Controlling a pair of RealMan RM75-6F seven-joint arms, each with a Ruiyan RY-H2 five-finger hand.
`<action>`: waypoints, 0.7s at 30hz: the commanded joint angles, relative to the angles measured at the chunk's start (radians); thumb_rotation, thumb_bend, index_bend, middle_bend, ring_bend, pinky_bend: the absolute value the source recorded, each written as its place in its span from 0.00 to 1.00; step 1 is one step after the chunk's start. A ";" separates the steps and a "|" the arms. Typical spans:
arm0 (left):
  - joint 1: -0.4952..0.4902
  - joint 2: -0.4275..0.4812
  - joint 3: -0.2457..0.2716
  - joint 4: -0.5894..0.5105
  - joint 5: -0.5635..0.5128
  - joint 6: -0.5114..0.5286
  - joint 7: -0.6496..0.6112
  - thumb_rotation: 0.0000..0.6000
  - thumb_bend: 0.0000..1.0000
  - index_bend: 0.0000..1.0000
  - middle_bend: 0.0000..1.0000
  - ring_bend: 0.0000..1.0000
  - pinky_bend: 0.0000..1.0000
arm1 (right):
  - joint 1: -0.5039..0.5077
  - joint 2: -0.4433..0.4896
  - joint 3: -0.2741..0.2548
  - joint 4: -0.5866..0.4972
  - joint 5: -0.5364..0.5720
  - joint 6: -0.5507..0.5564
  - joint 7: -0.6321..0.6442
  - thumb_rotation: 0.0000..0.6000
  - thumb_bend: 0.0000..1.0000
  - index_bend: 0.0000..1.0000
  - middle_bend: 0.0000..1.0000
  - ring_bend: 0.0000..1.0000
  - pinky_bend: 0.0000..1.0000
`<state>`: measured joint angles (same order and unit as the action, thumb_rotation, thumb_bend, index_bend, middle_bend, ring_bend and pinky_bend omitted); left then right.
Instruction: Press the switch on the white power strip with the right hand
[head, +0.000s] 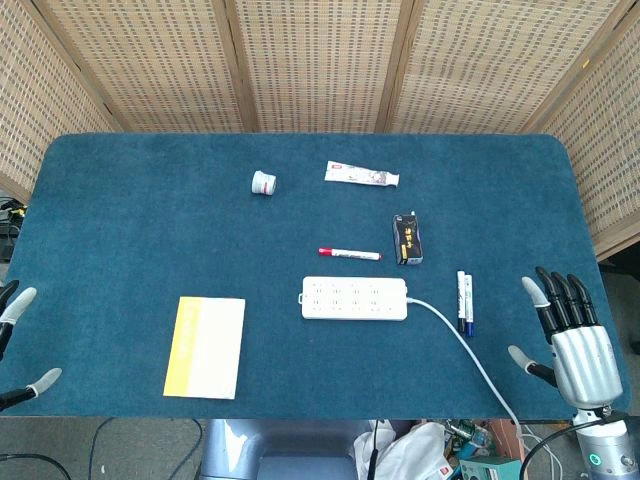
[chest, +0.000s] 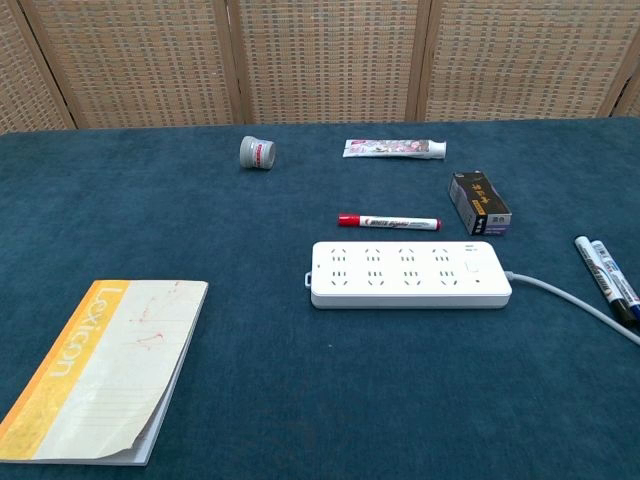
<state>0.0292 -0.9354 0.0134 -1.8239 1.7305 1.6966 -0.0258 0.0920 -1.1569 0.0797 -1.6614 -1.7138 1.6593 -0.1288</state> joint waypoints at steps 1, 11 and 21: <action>0.001 -0.001 0.000 0.001 0.000 0.001 0.000 1.00 0.00 0.00 0.00 0.00 0.00 | 0.000 0.001 -0.001 -0.001 0.000 -0.001 -0.001 1.00 0.00 0.00 0.00 0.00 0.00; -0.004 -0.003 -0.003 -0.011 -0.006 -0.011 0.020 1.00 0.00 0.00 0.00 0.00 0.00 | 0.008 0.004 -0.009 -0.009 0.000 -0.030 -0.009 1.00 0.00 0.00 0.05 0.04 0.03; -0.041 -0.024 -0.033 -0.037 -0.076 -0.081 0.090 1.00 0.00 0.00 0.00 0.00 0.00 | 0.227 0.030 0.006 -0.050 0.035 -0.405 0.043 1.00 0.55 0.04 0.75 0.86 1.00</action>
<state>-0.0039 -0.9536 -0.0127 -1.8533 1.6678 1.6276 0.0513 0.2154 -1.1461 0.0771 -1.6740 -1.7079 1.4217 -0.1077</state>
